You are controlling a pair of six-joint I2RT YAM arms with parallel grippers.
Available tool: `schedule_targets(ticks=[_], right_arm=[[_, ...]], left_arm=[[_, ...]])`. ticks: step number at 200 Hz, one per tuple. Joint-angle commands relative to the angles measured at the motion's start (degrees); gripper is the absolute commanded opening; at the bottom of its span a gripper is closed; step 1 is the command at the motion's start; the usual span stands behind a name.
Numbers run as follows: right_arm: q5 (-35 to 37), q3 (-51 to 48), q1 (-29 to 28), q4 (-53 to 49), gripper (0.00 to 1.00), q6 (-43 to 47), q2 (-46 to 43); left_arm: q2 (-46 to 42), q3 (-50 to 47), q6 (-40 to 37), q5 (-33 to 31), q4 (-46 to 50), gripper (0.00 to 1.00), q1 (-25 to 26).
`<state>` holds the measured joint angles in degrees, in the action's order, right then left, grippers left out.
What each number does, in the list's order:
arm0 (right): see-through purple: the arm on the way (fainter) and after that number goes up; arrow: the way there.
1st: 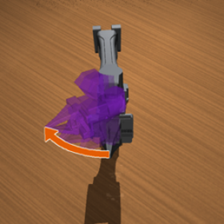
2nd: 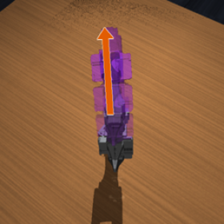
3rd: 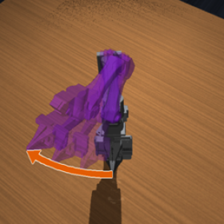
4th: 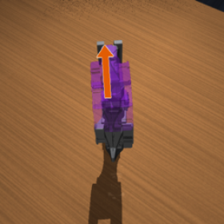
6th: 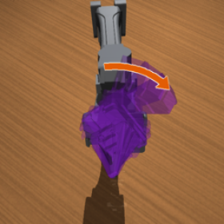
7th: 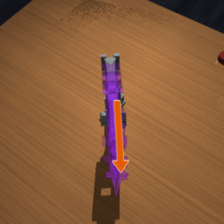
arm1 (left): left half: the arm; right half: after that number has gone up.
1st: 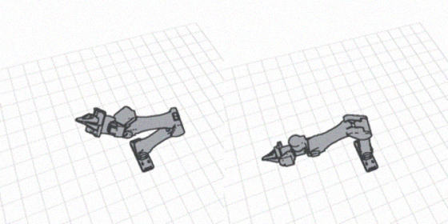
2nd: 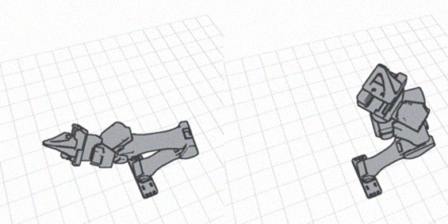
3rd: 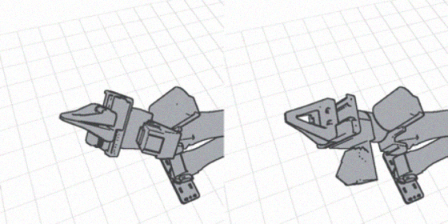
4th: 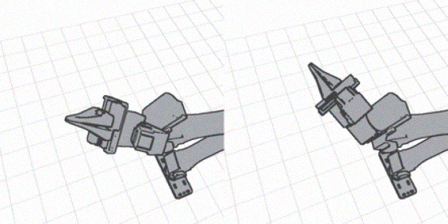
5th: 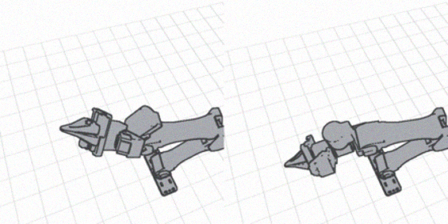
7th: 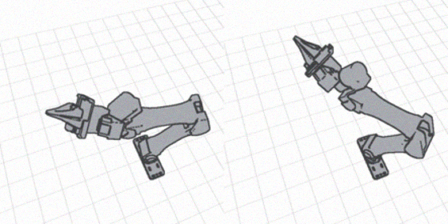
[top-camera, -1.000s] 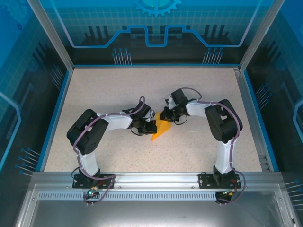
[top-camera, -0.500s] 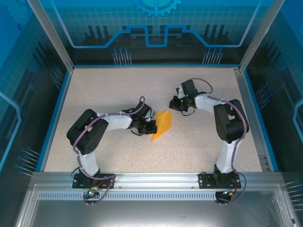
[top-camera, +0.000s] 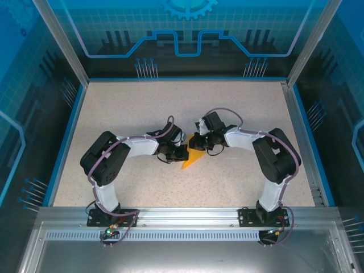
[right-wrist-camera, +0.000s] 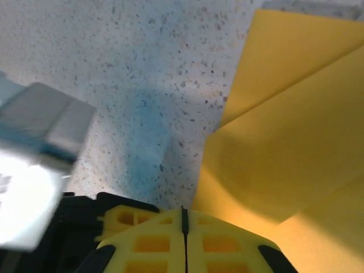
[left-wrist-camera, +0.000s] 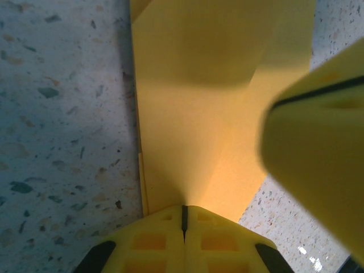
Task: Fold a paper plane with a square sheet of paper (pick it up from the middle)
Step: Fourth fold the wing at the center of the table.
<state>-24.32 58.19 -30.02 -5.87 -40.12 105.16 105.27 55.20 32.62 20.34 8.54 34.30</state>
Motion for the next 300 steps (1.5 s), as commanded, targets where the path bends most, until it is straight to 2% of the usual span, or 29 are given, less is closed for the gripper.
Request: schedule_targets(ticks=[1, 51, 84, 106, 130, 170, 246, 300], right_arm=[[-1.3, -1.3, -0.1, 2.4, 0.05, -2.1, 2.3], [1.2, -2.9, 0.6, 0.3, 0.04, -1.7, 4.5], [2.8, -3.2, 0.9, -1.3, 0.04, -1.4, 5.8], [3.2, -3.7, 0.9, -1.2, 0.04, -1.5, 6.0], [3.2, -4.2, 0.8, -0.7, 0.03, -1.8, 6.4], [3.6, -4.0, 0.8, -1.2, 0.03, -1.7, 7.0], [4.1, -3.6, 0.9, -2.2, 0.03, -1.8, 8.1], [4.4, -3.0, 0.9, -2.9, 0.02, -1.8, 8.9]], left_arm=[[1.9, -1.7, 0.0, -1.3, 6.2, 0.00, 1.1], [0.8, -0.6, 0.0, -0.9, 6.1, 0.00, 1.1], [-3.2, 0.7, 1.0, 2.1, 3.9, 0.00, 1.1], [-6.8, 0.7, 3.5, 3.4, 2.2, 0.13, 1.1], [-7.8, -0.8, 7.0, 4.9, 0.6, 0.21, 1.2], [-5.5, -2.9, 10.9, 7.6, -0.9, 0.22, 1.2], [-4.0, -2.1, 11.0, 8.3, 0.1, 0.24, 1.5], [-1.7, 0.1, 10.6, 4.7, 3.4, 0.25, 2.2]])
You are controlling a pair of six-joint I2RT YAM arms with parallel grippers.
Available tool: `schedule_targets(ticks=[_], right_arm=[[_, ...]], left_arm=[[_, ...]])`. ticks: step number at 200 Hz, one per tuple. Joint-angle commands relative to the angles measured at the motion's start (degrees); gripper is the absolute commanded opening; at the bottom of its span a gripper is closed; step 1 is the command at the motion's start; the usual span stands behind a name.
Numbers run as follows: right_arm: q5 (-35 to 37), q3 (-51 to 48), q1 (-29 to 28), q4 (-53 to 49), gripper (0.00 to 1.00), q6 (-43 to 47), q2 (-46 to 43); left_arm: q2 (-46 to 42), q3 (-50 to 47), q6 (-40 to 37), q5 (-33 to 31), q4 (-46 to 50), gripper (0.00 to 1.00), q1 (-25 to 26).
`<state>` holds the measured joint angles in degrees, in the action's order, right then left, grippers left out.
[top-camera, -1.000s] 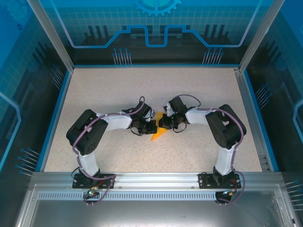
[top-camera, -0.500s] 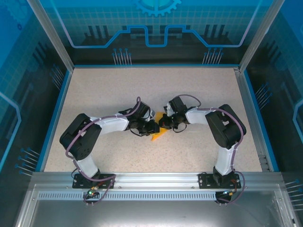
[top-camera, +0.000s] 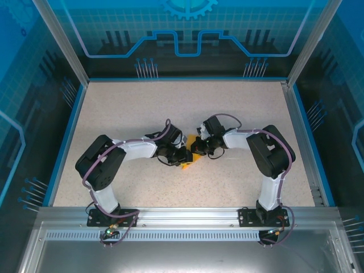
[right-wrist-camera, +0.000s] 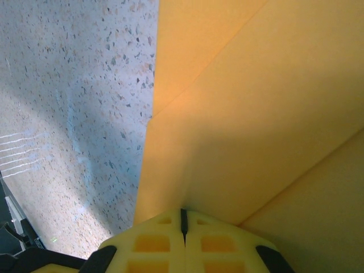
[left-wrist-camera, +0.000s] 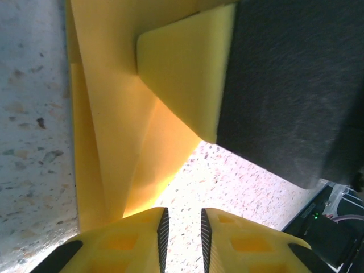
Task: Fold a paper plane with a square sheet of paper (pick it up from the middle)
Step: Fourth fold the wing at the center of the table.
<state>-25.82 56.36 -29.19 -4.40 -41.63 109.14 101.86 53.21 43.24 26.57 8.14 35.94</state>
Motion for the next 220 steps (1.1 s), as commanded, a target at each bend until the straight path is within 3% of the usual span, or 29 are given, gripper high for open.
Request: schedule_targets(ticks=[1, 103, 220], right_arm=[[5.9, -1.2, 0.1, -4.4, 0.02, -0.3, 4.9], [7.3, -0.7, 0.0, -6.1, 0.02, 0.1, 5.6], [8.7, -0.3, 0.0, -7.8, 0.02, 0.2, 6.8]], left_arm=[[1.7, 2.1, 0.0, -1.6, 3.9, 0.25, 0.5], [0.0, -0.2, 0.1, -6.6, 6.4, 0.19, 0.0], [-1.3, -4.8, 1.4, -5.9, 4.4, 0.20, -1.0]])
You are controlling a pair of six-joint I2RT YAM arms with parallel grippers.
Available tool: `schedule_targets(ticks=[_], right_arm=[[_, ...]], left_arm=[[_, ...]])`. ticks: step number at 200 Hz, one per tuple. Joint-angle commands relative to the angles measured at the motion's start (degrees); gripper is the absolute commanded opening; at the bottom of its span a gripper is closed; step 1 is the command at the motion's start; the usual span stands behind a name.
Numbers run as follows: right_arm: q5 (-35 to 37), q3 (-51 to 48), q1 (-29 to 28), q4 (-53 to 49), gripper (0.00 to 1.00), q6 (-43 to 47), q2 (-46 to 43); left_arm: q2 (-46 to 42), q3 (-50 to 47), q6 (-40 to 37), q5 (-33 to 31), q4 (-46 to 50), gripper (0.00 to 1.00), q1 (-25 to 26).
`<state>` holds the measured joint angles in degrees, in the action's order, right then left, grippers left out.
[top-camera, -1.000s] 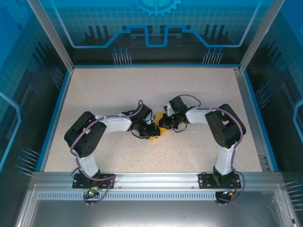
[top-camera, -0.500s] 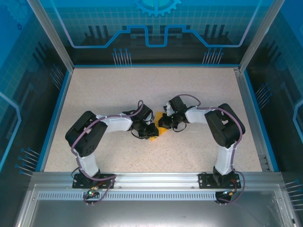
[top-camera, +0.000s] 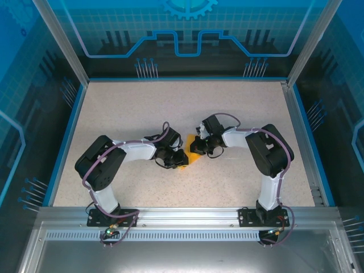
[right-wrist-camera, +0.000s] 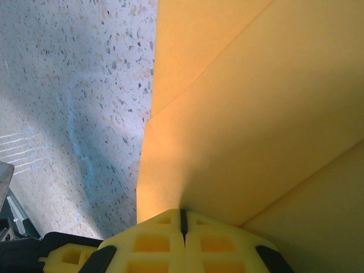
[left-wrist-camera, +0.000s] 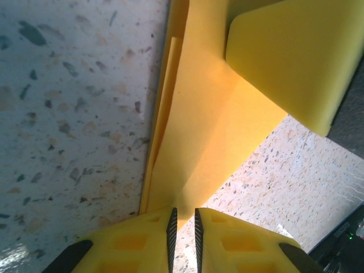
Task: Fold a paper plane with a square sheet of paper (pick it up from the middle)
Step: Fourth fold the wing at the center of the table.
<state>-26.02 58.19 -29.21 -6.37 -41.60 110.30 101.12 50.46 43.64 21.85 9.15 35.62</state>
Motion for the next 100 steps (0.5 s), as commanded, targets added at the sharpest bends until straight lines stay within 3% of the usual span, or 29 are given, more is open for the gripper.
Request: schedule_targets(ticks=[1, 100], right_arm=[[8.9, -2.1, 0.0, -5.8, 0.02, 0.2, 5.7], [10.0, -1.7, 0.0, -7.3, 0.01, 0.3, 6.8]], left_arm=[[-0.7, -2.1, 1.0, -1.2, 3.4, 0.20, -0.7], [-2.4, -6.1, 0.9, -2.1, 5.2, 0.21, -1.1]])
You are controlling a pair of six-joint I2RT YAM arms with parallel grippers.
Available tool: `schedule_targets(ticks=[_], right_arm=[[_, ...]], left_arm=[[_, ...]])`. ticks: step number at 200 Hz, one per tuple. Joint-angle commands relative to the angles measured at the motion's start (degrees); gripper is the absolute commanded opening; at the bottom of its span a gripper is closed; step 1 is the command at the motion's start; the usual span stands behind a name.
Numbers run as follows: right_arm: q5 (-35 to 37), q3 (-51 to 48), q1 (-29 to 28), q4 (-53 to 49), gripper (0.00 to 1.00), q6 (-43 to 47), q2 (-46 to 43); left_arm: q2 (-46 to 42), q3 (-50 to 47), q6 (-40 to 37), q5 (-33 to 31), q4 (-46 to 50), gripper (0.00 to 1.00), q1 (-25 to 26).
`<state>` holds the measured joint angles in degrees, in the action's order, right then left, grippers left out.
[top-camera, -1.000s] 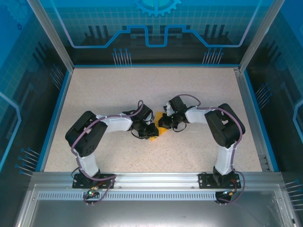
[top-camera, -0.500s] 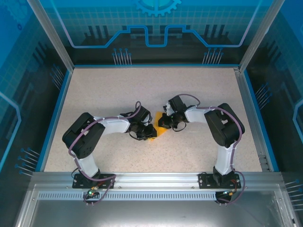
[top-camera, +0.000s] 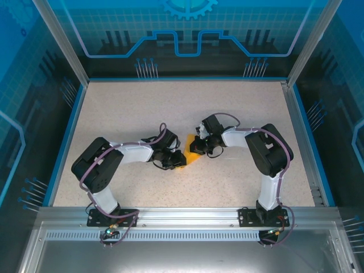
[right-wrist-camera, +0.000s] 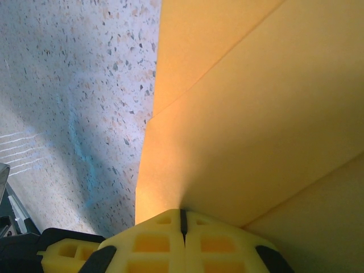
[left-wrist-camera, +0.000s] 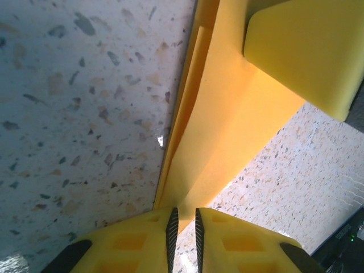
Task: Fold a paper plane with a square sheet of paper (pick it up from the middle)
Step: Fourth fold the wing at the center of the table.
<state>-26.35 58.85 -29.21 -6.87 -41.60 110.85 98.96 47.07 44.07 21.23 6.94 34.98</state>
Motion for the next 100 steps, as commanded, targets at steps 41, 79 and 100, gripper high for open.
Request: schedule_targets(ticks=[41, 79, 100], right_arm=[[10.8, -2.3, 0.0, -7.3, 0.01, 0.2, 6.3], [11.0, -2.2, 0.0, -7.4, 0.01, 0.1, 6.3], [10.9, -2.2, 0.1, -7.4, 0.01, 0.1, 6.3]], left_arm=[[-2.2, -2.4, -2.0, -1.4, 11.1, 0.21, -0.5], [-4.9, -1.1, -2.9, 1.4, 9.6, 0.20, -0.5], [-6.2, -0.1, -2.6, 3.1, 5.5, 0.19, -0.4]])
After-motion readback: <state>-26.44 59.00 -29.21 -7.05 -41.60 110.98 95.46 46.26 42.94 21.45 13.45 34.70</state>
